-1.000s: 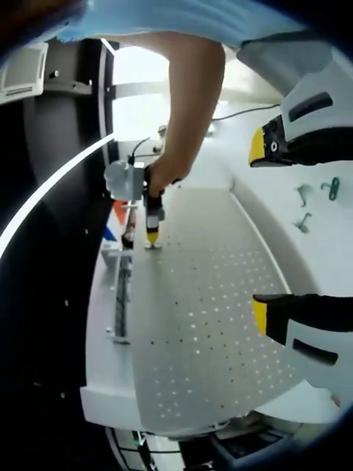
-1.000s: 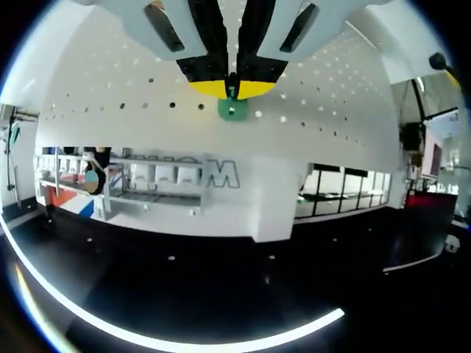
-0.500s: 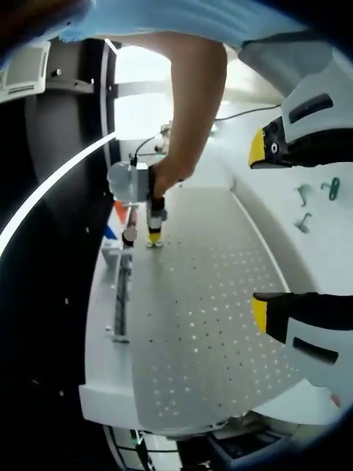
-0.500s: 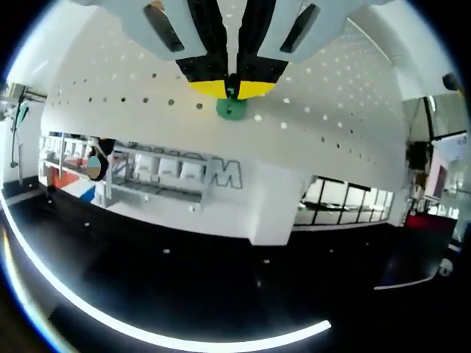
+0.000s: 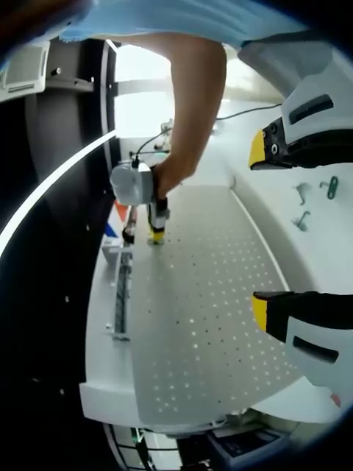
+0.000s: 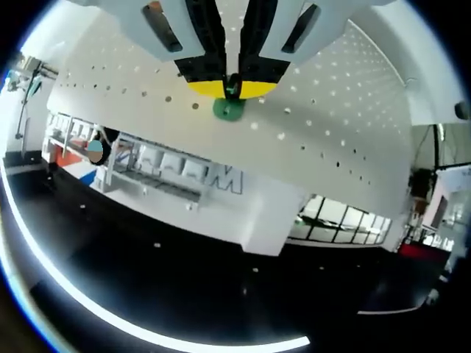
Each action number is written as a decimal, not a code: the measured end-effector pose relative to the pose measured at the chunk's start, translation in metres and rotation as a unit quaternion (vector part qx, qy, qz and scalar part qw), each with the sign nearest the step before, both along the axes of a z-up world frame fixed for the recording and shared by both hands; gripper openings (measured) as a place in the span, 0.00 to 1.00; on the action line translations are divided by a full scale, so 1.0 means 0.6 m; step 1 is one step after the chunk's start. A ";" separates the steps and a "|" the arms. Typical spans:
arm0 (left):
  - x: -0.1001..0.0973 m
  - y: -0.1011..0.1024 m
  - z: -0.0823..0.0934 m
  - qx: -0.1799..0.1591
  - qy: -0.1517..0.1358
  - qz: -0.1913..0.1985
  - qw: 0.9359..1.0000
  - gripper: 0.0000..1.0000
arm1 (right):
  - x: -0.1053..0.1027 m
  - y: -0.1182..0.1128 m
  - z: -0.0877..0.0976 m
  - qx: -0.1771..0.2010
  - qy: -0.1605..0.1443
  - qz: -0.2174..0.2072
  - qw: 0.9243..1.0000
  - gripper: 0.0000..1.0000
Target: Insert the hook assembly into the mounting plate slot until the hook locks in place.
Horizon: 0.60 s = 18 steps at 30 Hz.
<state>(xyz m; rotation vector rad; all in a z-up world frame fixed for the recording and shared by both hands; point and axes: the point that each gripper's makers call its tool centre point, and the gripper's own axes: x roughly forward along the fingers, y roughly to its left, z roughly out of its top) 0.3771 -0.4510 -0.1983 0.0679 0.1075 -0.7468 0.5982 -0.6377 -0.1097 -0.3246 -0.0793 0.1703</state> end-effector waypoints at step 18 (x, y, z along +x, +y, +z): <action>-0.002 -0.009 0.001 0.006 0.001 -0.005 1.000 0.69 | -0.004 -0.018 -0.022 0.024 0.013 0.002 1.000 0.29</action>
